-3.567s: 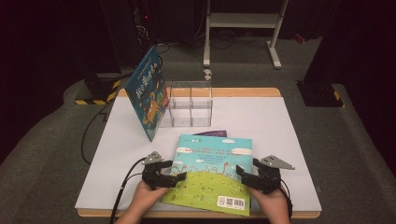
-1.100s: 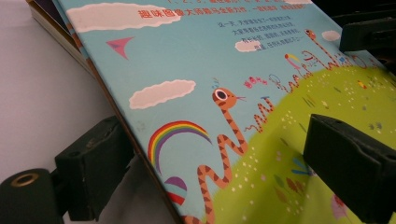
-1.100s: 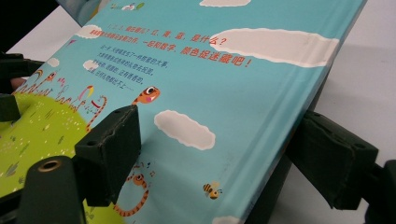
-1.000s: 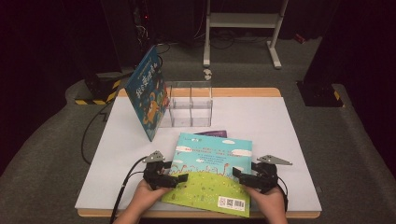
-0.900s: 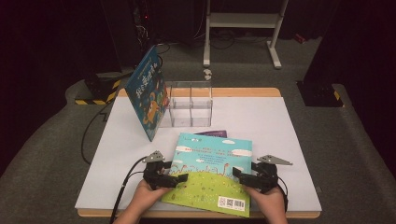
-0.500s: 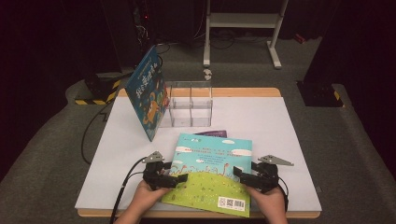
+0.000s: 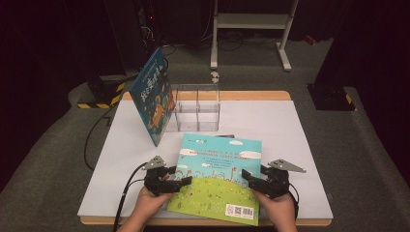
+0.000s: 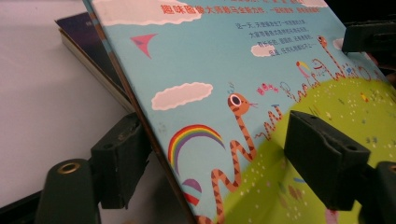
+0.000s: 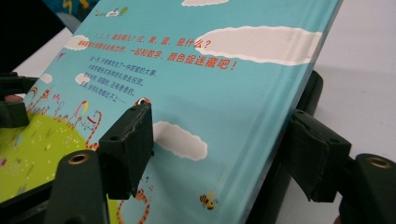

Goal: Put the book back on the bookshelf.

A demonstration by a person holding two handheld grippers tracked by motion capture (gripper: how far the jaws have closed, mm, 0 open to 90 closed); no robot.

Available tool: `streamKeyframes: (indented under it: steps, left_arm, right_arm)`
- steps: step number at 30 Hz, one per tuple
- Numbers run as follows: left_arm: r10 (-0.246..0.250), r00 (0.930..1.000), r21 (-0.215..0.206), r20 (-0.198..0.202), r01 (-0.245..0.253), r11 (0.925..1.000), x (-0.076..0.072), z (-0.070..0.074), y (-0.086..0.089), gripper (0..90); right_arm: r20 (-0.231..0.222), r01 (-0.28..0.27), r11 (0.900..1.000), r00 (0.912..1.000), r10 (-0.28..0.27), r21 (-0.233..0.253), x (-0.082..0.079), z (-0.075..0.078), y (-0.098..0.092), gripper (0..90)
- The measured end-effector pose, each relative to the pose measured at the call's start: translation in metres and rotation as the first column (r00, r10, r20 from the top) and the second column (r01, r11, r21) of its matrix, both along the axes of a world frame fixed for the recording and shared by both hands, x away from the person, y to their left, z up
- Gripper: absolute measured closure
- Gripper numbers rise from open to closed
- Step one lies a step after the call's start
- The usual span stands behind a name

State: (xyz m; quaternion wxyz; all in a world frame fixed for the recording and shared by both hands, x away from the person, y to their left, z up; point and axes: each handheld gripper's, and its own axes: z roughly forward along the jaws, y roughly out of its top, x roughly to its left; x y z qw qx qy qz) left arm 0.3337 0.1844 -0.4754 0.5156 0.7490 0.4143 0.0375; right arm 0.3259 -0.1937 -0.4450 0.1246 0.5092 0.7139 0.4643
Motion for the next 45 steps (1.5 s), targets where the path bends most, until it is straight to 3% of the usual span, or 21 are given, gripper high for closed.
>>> streamKeyframes:
  steps: [8,13,18,24,30,39,42,45]
  left_arm:
    - [0.01,0.9999,-0.008,-0.008,-0.01,0.9999,-0.001,0.003,0.001,26.0]
    - [0.051,0.9979,-0.013,0.04,-0.051,0.9986,-0.007,0.013,-0.001,29.2]
    - [0.108,0.9857,-0.024,0.129,-0.106,0.9941,-0.014,0.031,-0.004,36.7]
    - [0.122,0.9815,-0.032,0.148,-0.118,0.9925,-0.015,0.043,-0.006,37.8]
    - [0.146,0.9694,-0.065,0.197,-0.136,0.9886,-0.022,0.049,-0.004,41.0]
    - [0.177,0.9559,-0.095,0.234,-0.159,0.9827,-0.025,0.054,0.0,42.8]
    - [0.196,0.9446,-0.094,0.263,-0.177,0.9797,-0.027,0.057,0.0,44.6]
    - [0.216,0.926,-0.095,0.309,-0.196,0.976,-0.027,0.059,0.002,45.6]
  right_arm:
    - [0.03,-0.008,1.0,0.9995,0.008,0.007,0.0,0.01,0.005,30.8]
    - [0.064,0.001,1.0,0.998,-0.002,0.009,-0.005,0.02,0.006,33.3]
    - [0.1,0.014,1.0,0.9948,-0.016,0.022,-0.008,0.034,0.004,35.2]
    - [0.162,0.023,0.999,0.9864,-0.028,0.033,-0.013,0.054,0.004,39.7]
    - [0.227,0.024,0.999,0.9734,-0.031,0.036,-0.019,0.073,0.007,41.7]
    - [0.31,0.013,0.999,0.9504,-0.022,0.032,-0.022,0.093,0.015,44.0]
    - [0.345,0.0,1.0,0.9387,-0.009,0.025,-0.024,0.101,0.018,43.8]
    - [0.362,-0.014,1.0,0.9323,0.005,0.022,-0.023,0.106,0.021,41.9]
